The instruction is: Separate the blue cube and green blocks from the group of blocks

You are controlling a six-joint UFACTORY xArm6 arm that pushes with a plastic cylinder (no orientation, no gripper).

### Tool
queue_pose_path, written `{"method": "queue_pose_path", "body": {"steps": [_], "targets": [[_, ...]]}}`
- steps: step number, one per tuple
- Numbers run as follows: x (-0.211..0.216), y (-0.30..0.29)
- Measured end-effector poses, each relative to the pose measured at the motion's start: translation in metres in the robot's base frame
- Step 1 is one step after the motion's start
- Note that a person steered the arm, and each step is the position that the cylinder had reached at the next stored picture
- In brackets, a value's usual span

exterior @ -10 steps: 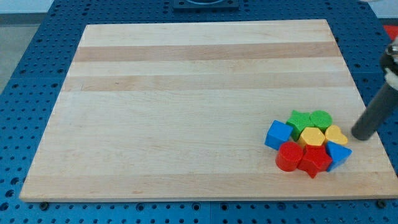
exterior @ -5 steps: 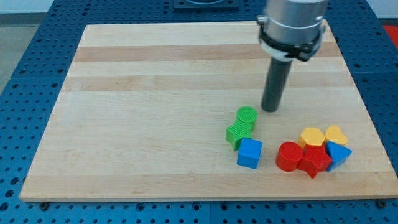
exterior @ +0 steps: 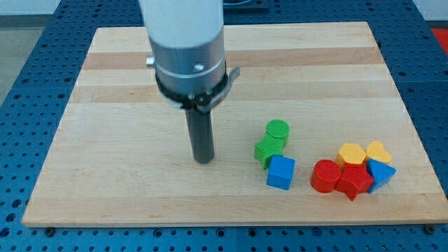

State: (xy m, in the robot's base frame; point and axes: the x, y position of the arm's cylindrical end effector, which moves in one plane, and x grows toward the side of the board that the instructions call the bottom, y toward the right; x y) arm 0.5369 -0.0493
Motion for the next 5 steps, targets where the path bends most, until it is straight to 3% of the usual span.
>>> {"method": "queue_pose_path", "body": {"steps": [3,5], "targets": [[0.075,0.053],[0.078,0.082]]}}
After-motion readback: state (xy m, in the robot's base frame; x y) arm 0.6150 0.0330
